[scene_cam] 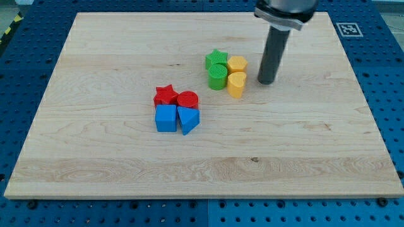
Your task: Move the yellow hexagon to the top right of the green star
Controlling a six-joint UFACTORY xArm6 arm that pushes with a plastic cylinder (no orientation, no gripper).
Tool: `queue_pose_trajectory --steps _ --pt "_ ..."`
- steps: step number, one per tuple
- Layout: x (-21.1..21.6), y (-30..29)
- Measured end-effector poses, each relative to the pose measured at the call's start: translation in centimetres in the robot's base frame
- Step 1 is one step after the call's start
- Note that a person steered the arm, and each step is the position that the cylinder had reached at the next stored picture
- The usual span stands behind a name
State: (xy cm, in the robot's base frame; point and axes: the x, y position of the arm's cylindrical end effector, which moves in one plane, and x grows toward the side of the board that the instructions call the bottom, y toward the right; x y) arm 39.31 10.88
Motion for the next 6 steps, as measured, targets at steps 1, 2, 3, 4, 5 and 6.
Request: queue_pose_trajectory --steps 1,2,3,4,5,6 --pt "-1.2 -1.7" --pt "0.3 -3.4" --pt "1.6 -3.6" --pt "1.6 -4.9" --pt "-2.3 -6.0" --pt "-4.0 -6.0"
